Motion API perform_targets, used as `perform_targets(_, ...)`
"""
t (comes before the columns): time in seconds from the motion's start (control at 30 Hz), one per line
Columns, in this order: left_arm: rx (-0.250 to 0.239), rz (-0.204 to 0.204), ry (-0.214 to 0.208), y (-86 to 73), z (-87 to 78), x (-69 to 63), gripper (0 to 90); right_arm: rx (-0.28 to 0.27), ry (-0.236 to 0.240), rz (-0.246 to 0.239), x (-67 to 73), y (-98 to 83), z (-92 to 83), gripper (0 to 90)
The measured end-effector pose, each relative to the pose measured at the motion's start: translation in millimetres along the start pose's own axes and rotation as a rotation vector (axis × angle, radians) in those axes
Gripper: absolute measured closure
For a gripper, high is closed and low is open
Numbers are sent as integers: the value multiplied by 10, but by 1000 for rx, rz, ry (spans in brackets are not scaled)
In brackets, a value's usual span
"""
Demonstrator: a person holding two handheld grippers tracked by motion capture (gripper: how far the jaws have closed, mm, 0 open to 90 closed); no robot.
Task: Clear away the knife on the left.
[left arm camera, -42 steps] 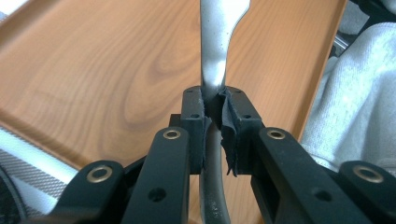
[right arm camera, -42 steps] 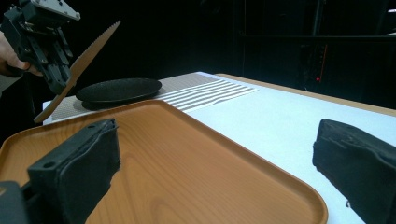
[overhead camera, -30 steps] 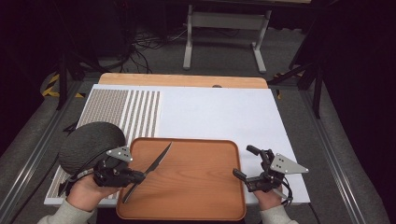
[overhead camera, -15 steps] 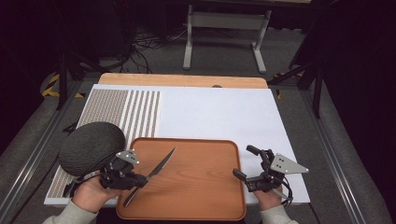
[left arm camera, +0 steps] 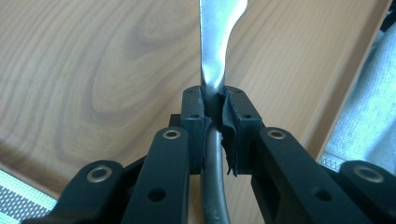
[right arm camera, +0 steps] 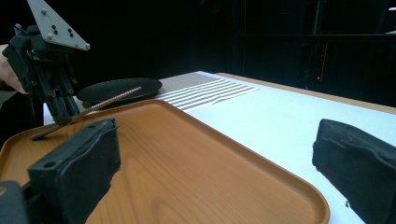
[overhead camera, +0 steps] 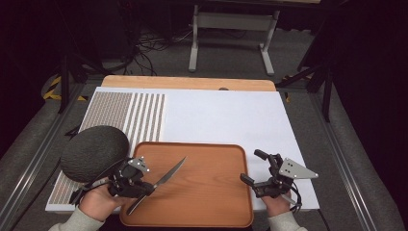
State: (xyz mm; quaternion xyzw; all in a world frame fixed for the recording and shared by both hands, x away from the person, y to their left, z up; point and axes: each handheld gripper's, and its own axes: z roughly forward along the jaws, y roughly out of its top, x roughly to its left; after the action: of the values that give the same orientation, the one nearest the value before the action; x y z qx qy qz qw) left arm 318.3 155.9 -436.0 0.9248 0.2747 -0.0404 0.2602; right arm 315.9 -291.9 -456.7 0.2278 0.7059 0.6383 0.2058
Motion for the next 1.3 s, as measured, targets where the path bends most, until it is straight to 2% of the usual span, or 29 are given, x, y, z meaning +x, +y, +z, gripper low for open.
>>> perform_targets(0.17,49,-11,28,15,47,-32,798,-1,10,11,-5,-4,-1,15)
perform_targets(0.3,66,-2,32,28,88,-34,797,1,9,9,-4,-3,1,15)
perform_targets(0.43,85,-10,39,31,118,-42,797,1,15,11,-10,-7,5,15)
perform_targets(0.97,119,-10,49,40,225,-24,794,-1,22,17,-13,-3,2,14)
perform_targets(1.3,117,-11,46,40,228,-18,791,-2,22,17,-14,-1,-2,14)
